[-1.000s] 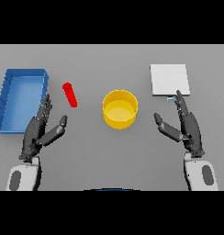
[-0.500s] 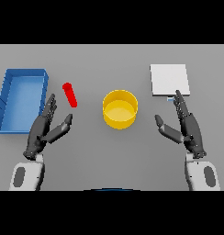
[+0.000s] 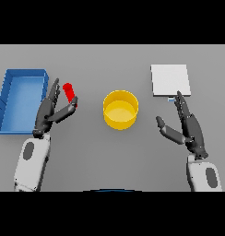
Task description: Pick up the red beaker and tilt it to pour out 1 green nut into yellow bowl. Pick up the yellow bowl and place it on the metallic measuring scale.
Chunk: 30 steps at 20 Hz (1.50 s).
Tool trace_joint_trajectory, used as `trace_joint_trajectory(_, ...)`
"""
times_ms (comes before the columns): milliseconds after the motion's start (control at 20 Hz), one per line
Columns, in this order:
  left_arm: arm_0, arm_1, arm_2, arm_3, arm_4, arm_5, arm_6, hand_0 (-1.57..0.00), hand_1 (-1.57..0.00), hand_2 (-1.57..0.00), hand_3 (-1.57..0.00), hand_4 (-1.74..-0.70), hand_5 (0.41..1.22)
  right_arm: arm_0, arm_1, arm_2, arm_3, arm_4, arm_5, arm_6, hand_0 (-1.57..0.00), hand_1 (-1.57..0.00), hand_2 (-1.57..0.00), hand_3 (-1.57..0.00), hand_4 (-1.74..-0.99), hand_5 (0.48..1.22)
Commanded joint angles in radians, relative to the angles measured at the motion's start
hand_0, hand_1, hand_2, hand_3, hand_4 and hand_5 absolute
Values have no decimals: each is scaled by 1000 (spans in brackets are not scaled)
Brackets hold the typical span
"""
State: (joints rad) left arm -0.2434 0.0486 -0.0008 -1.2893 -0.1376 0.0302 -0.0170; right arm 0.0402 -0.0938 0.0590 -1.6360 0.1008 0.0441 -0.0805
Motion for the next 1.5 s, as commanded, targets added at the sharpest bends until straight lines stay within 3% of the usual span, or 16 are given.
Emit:
trace_joint_trajectory(0,-26,0,7,32,1,0,-14,1,1,1,1,-1222,638,-10,0,0,5,0,0,13,1,1,1,1,-1297,625)
trace_joint_trajectory(350,-165,0,28,238,-43,37,-84,1,1,1,1,-1231,647,-20,-10,-13,5,12,-19,23,1,1,1,1,-1300,638)
trace_joint_trajectory(700,-255,-31,77,390,-24,68,-182,1,-6,-50,-30,-1347,726,-28,3,-10,23,14,-23,30,1,1,1,1,-1301,647)
trace_joint_trajectory(800,-276,-37,95,409,-10,80,-181,-338,-306,-322,-239,-1385,765,-22,-1,-18,17,4,-20,29,1,1,1,1,-1294,645)
trace_joint_trajectory(850,-284,-48,108,424,2,85,-197,-585,-556,-551,-416,-1416,786,-16,-4,-17,6,1,-17,17,1,1,1,1,-1292,645)
trace_joint_trajectory(950,-302,-56,127,466,14,92,-225,-940,-921,-918,-832,-1425,943,-23,0,-16,17,3,-20,40,1,1,1,1,-1290,646)
trace_joint_trajectory(1050,-325,-57,132,482,2,112,-224,-1167,-1155,-1153,-1081,-1529,1043,-13,1,-10,-1,7,-21,36,1,1,1,1,-1291,649)
trace_joint_trajectory(1200,-316,-59,112,469,9,103,-250,-1364,-1358,-1357,-1176,-1621,1130,-8,1,-11,8,14,-26,25,1,1,1,1,-1290,649)
trace_joint_trajectory(1300,-307,-57,92,454,-3,107,-219,-1439,-1435,-1434,-1318,-1560,1163,-17,3,-6,11,22,-28,29,1,1,1,1,-1287,647)
trace_joint_trajectory(1450,-292,-57,73,435,-24,111,-252,-1503,-1501,-1501,-1442,-1519,1191,-13,-1,-8,7,20,-26,23,1,1,1,1,-1289,650)
